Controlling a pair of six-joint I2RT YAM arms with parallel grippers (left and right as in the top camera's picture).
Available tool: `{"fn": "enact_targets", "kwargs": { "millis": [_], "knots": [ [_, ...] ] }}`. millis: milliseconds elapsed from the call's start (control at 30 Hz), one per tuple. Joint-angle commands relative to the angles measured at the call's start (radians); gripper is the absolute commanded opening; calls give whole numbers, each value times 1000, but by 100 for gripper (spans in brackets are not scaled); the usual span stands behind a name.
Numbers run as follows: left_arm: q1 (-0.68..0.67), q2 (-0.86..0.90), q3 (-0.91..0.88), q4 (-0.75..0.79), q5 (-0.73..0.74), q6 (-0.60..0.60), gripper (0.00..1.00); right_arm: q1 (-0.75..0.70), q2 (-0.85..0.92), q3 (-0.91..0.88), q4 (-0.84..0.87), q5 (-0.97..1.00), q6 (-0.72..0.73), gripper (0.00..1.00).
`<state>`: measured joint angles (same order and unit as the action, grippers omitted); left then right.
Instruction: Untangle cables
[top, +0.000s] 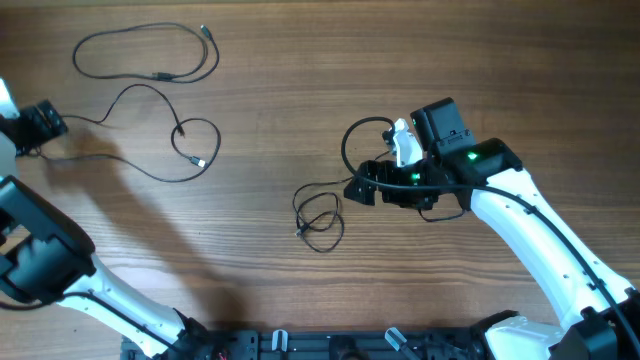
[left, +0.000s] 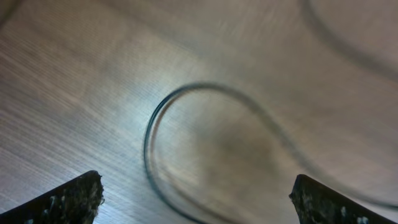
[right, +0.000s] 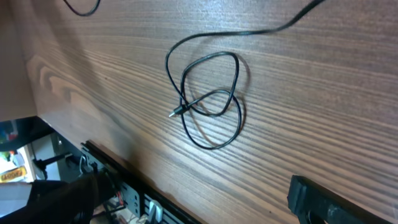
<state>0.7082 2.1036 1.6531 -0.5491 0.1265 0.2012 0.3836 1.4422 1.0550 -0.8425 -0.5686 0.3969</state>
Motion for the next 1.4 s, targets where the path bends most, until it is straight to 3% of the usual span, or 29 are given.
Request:
{"fn": "enact_targets", "kwargs": {
  "millis": [0, 67, 133, 200, 267, 367, 433, 467, 533, 733, 933, 1067, 1133, 1233, 1367],
  "knots": [
    [-68, -228, 6, 21, 197, -314, 100, -12, 6, 6, 5, -7, 24, 100],
    [-113, -308, 6, -19, 484, -509, 100, -47, -14, 8, -22, -9, 20, 100],
    [-171, -330, 6, -106, 729, -554, 100, -83, -40, 14, -55, -9, -8, 100],
    [-274, -325, 3, -266, 816, -550, 100, -145, -90, 30, -128, -8, -67, 100],
    [-447, -315, 0, -470, 766, -456, 100, -217, -172, 32, -217, -3, -122, 100],
    [-659, -299, 0, -593, 558, -388, 100, -246, -230, 32, -283, 23, -135, 100],
    [-807, -275, 0, -637, 335, -410, 100, -246, -237, 31, -312, 22, -135, 100],
    [-914, -243, 0, -665, 173, -478, 100, -246, -233, 31, -333, 22, -136, 100],
    [-1028, -188, 0, -700, 70, -561, 100, -246, -230, 31, -353, 22, -142, 100],
    [-1160, -45, 0, -787, 62, -609, 100, -246, -230, 31, -418, 21, -213, 100],
    [-1164, -119, -1, -967, 58, -598, 100, -246, -230, 31, -429, 21, -239, 100],
    [-1177, -205, -82, -932, 33, -604, 100, -246, -230, 31, -430, 21, -239, 100],
    [-1176, -252, -214, -863, 33, -631, 100, -246, -230, 31, -430, 22, -240, 100],
    [-1157, -323, -490, -633, 57, -652, 100, -246, -230, 31, -409, 21, -240, 100],
    [-1150, -321, -586, -348, 199, -652, 100, -246, -230, 31, -340, 19, -228, 100]
  ]
}}
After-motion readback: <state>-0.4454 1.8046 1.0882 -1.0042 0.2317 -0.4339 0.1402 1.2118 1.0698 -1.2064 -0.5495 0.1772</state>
